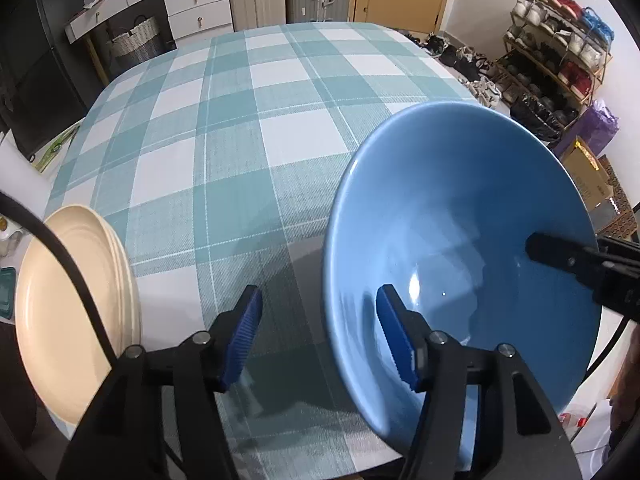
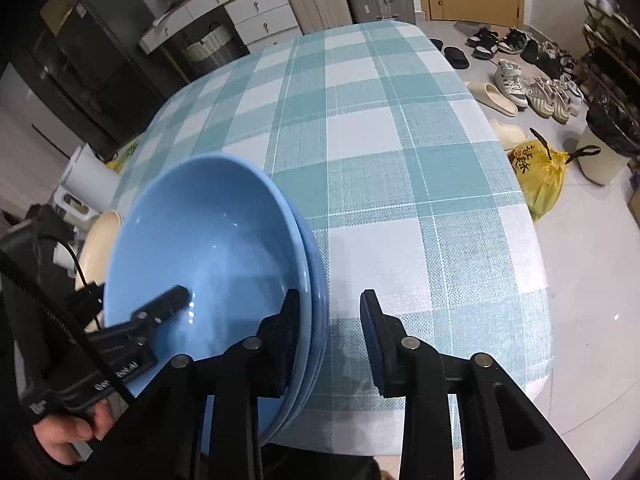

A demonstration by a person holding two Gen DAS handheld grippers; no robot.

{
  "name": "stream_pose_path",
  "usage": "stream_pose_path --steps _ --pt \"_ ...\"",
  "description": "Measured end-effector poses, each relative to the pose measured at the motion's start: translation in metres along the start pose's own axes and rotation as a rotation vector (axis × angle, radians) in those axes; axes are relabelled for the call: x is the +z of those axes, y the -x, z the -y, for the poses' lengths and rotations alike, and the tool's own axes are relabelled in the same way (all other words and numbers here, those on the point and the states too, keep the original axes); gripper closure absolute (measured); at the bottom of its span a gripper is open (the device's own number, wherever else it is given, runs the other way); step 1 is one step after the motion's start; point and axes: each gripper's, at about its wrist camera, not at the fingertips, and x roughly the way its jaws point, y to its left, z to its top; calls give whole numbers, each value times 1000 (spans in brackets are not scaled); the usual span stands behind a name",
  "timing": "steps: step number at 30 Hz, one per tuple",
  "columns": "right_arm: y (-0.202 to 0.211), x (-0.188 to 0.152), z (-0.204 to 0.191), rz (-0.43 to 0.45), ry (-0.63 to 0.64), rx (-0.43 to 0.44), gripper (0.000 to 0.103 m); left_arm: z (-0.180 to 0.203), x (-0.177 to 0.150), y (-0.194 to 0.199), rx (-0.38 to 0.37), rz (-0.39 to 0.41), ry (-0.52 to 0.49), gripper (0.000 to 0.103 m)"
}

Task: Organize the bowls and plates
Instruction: 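Lower the blue bowl onto the nested bowls and open the left gripper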

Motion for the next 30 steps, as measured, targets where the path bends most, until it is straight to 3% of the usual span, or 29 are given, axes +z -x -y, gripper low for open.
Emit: stream_pose_path --steps 3,4,5,7,14,19,23,27,30 --pt "-11 -2 6 -10 -37 35 70 -2 -4 1 -23 44 10 40" --pt "-14 -3 8 -5 -47 56 70 -2 -4 1 -33 52 14 34" --pt "-15 -3 8 -2 -50 65 69 -3 -4 1 -41 64 24 21" --pt "-17 -4 8 12 -55 81 68 -6 -6 1 -39 100 47 12" --pt "-20 -6 5 69 -48 116 67 -11 -6 -2 -110 162 75 7" --pt "-5 -13 3 182 -44 120 65 -13 -11 1 -117 213 81 7" --pt "12 -18 -4 258 1 106 52 -16 -14 8 -138 238 105 8" --pt "42 -28 -13 382 44 3 45 -20 -18 17 -134 264 113 8" --pt "69 -39 -18 508 57 -40 25 -23 -23 32 -131 317 123 8"
